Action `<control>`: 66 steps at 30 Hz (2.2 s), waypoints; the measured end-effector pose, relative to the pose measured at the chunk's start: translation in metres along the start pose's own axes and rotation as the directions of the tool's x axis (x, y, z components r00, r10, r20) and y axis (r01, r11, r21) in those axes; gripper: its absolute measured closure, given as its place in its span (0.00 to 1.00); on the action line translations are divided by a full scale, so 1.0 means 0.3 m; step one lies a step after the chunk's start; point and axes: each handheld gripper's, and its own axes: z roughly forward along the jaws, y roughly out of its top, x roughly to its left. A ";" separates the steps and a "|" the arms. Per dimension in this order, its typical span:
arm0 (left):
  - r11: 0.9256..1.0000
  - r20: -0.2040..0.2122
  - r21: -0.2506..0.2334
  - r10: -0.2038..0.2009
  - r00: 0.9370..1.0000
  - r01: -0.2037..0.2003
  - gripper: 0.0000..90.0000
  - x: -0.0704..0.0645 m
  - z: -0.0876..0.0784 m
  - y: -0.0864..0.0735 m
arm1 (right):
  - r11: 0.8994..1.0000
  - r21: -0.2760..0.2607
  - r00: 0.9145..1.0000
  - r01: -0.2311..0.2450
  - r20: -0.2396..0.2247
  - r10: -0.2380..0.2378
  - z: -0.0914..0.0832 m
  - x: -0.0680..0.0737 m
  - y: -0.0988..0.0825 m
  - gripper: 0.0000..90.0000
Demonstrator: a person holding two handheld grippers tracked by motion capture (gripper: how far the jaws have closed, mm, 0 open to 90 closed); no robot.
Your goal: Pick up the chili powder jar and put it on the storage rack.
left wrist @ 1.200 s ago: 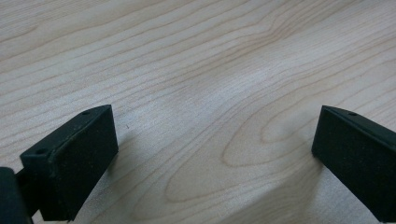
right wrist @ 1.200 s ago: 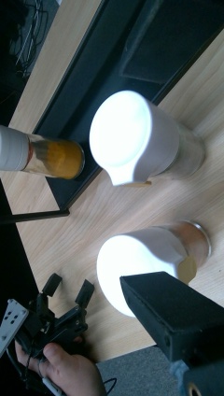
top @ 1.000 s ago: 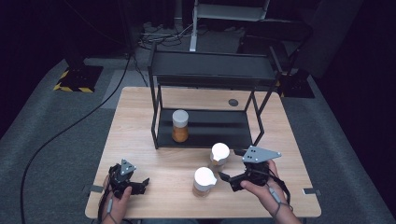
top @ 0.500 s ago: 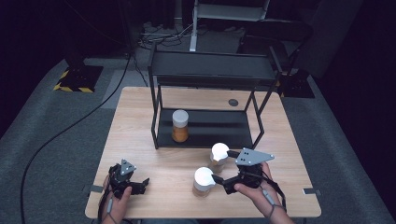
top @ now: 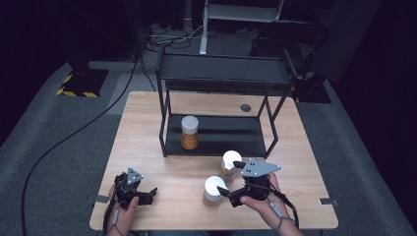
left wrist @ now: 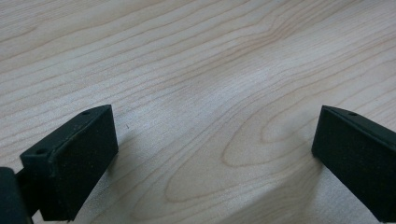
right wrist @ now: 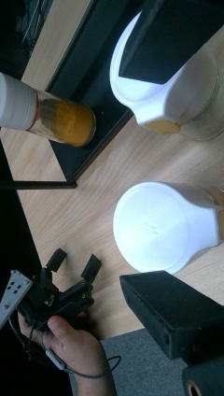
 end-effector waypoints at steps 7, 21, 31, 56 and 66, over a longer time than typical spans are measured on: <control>1.000 0.000 0.000 0.000 1.000 0.000 0.00 0.000 0.000 0.000 | 1.000 0.004 1.000 0.004 -0.009 -0.004 0.021 0.014 -0.008 0.03; 1.000 0.000 0.000 0.000 1.000 0.000 0.00 0.000 0.000 0.000 | 1.000 0.017 1.000 0.008 -0.026 -0.008 0.063 0.038 -0.026 0.03; 1.000 0.000 0.000 0.000 1.000 0.000 0.00 0.000 0.000 0.000 | 1.000 0.023 0.999 0.005 -0.036 -0.004 0.086 0.052 -0.043 0.07; 1.000 0.000 0.000 0.000 1.000 0.000 0.00 0.000 0.000 0.000 | 0.996 0.085 0.999 0.005 -0.046 -0.001 0.163 0.065 -0.089 0.23; 1.000 0.000 0.000 0.000 1.000 0.000 0.00 0.000 0.000 0.000 | 0.993 0.115 0.998 0.035 -0.059 -0.028 0.175 0.071 -0.090 0.34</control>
